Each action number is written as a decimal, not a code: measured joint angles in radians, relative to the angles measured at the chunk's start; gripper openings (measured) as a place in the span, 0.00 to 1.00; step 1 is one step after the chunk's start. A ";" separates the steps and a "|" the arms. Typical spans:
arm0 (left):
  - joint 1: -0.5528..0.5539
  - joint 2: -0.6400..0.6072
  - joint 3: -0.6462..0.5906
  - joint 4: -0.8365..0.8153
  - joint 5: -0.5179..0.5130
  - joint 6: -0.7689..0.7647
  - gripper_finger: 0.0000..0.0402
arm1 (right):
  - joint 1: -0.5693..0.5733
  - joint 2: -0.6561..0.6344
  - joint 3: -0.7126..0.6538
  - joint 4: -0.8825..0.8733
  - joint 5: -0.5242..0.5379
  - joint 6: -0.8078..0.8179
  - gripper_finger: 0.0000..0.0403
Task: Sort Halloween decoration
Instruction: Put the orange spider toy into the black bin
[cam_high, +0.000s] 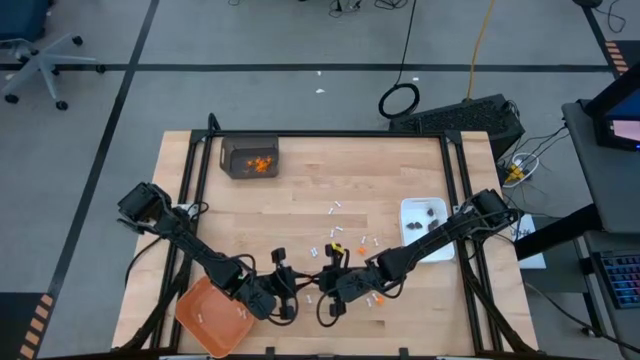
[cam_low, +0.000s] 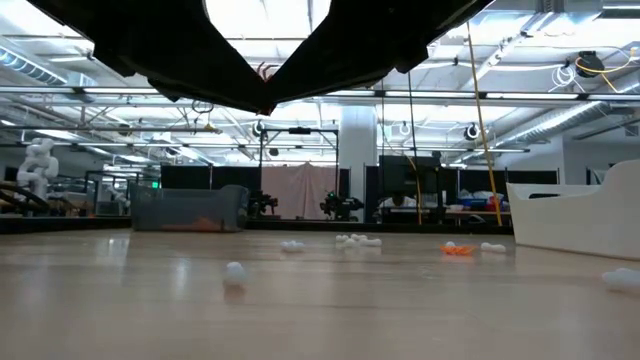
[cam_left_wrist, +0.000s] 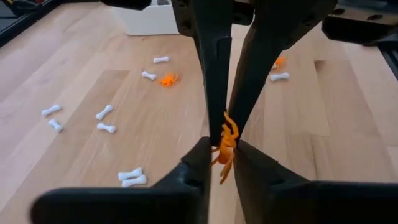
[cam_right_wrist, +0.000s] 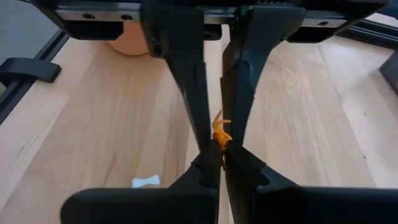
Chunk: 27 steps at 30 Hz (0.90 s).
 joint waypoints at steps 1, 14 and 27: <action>0.000 0.000 0.000 -0.002 0.000 0.000 0.10 | 0.000 0.000 0.000 0.000 0.000 0.000 0.00; -0.004 -0.016 0.000 -0.041 0.030 0.001 0.03 | 0.016 -0.042 0.001 -0.130 0.000 0.034 0.22; -0.004 -0.260 0.000 -0.226 0.023 0.230 0.03 | 0.083 -0.044 -0.087 -0.096 0.002 0.109 0.34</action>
